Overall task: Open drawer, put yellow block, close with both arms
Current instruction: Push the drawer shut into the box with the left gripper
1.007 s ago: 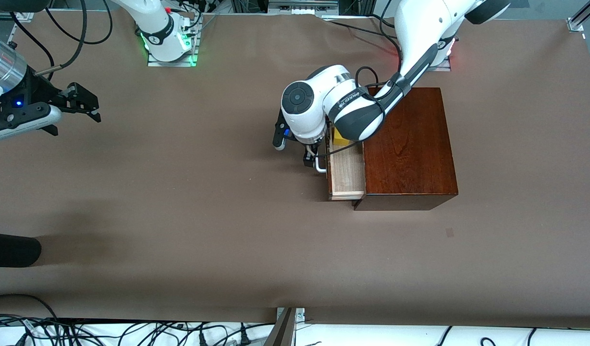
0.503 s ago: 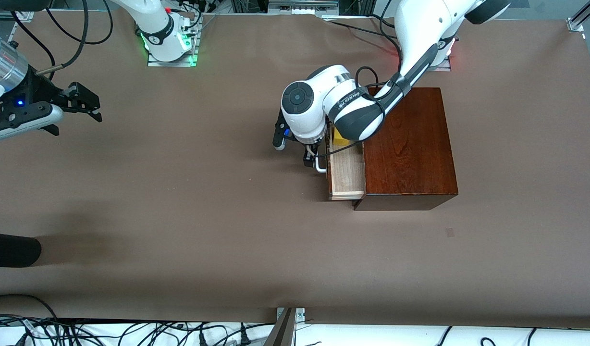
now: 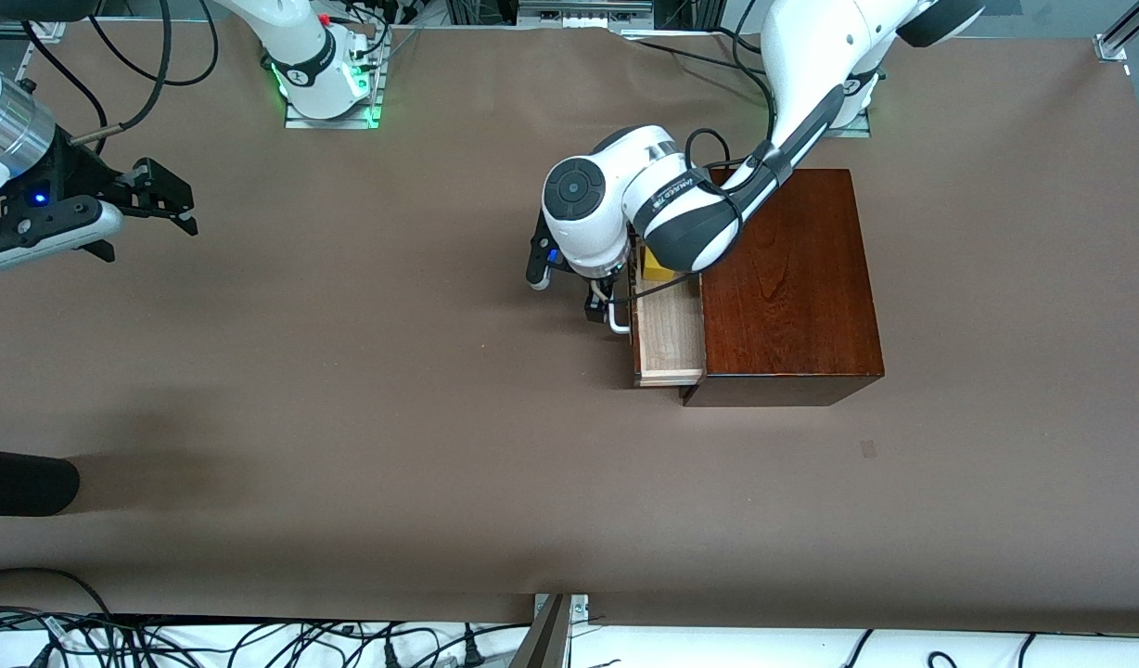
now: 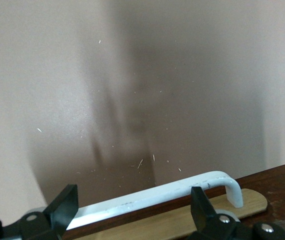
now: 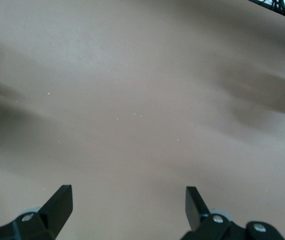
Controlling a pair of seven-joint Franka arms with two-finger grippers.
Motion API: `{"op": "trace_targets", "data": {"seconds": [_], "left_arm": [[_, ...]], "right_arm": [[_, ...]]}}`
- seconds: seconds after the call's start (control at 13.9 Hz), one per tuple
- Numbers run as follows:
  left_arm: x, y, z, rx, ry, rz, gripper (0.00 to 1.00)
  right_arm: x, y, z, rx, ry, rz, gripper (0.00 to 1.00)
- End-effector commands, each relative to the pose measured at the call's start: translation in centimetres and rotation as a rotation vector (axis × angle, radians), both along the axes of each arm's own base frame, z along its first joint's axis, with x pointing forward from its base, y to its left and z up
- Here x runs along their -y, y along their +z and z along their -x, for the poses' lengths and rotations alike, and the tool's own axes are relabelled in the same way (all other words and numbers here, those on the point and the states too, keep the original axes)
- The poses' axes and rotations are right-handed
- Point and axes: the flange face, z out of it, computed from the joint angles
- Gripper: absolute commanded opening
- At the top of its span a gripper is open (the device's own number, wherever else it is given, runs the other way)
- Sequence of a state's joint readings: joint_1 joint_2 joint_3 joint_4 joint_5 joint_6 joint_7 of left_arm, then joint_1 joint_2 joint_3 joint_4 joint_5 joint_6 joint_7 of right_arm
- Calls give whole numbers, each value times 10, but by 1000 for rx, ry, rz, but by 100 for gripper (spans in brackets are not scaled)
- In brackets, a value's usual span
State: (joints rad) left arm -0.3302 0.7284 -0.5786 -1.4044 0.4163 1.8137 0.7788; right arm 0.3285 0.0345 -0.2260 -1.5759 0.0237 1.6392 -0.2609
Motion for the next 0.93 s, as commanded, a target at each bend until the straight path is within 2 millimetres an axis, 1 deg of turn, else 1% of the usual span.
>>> {"op": "trace_targets", "data": {"seconds": [0.0, 0.43, 0.58, 0.65, 0.72, 0.79, 0.86], "left_arm": [[-97, 43, -25, -49, 109, -284, 100], [-100, 45, -27, -51, 109, -282, 100], [-98, 54, -31, -39, 112, -268, 100], [-94, 64, -31, -29, 112, -252, 100], [-90, 80, -31, -20, 115, -221, 100], [-90, 100, -31, -24, 132, -176, 100], [-98, 119, -33, -30, 162, -135, 100]], "right_arm": [[-1, 7, 2, -2, -8, 11, 100], [-1, 7, 2, -2, -8, 11, 100], [-1, 7, 2, -2, -8, 11, 100], [-1, 7, 2, -2, -8, 11, 100], [-1, 7, 2, -2, -8, 11, 100], [-1, 7, 2, -2, -8, 12, 100], [-1, 7, 2, -2, -8, 11, 100]]}}
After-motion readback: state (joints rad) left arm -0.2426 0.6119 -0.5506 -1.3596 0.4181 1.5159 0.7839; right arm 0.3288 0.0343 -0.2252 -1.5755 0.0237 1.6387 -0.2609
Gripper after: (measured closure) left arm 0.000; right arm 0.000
